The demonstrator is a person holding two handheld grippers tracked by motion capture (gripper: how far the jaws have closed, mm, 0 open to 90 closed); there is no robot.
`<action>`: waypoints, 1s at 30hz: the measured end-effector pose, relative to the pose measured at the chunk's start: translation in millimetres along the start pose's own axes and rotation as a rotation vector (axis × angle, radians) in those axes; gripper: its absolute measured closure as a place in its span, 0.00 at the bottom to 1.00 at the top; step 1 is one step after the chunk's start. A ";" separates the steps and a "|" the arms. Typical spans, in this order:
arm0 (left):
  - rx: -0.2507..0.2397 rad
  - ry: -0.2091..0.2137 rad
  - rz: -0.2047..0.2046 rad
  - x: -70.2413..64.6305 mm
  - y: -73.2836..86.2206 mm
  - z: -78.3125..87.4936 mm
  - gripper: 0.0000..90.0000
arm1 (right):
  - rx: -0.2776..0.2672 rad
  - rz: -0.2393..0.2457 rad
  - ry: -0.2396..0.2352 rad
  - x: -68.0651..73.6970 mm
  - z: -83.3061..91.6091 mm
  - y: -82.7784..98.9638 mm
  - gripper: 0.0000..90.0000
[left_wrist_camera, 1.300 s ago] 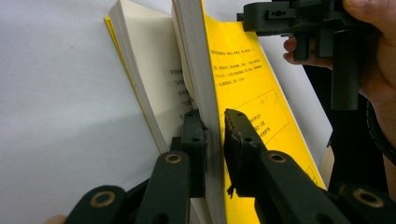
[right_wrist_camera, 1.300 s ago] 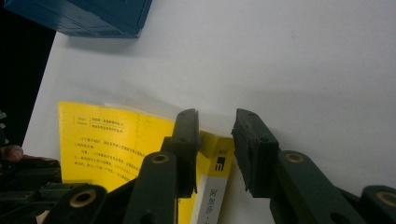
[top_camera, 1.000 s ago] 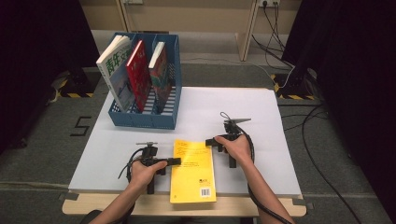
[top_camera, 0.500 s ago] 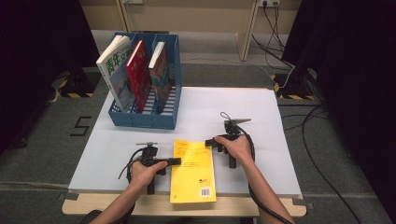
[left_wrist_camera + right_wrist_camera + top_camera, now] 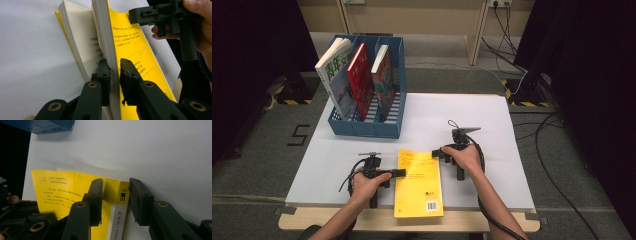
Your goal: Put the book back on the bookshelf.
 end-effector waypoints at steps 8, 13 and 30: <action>0.002 -0.002 -0.013 -0.7 -1.2 0.1 0.86 | -0.004 -0.033 -0.013 -0.6 0.6 0.5 0.76; 0.007 -0.021 -0.028 -1.8 -2.6 2.3 0.81 | -0.013 -0.034 -0.045 -0.6 2.8 -0.8 0.80; -0.109 -0.064 -0.060 2.8 -21.3 29.6 0.52 | -0.034 -0.007 -0.141 17.6 21.1 -4.2 0.85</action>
Point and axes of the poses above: each handheld gripper's, and its own axes: z roughly backward along the jaws, y roughly out of its underside, x roughly to its left, the point moved 7 cm from there along -z, roughly forward along the jaws, and after that the axes turned 4 degrees about -z, right-handed, at the moved point
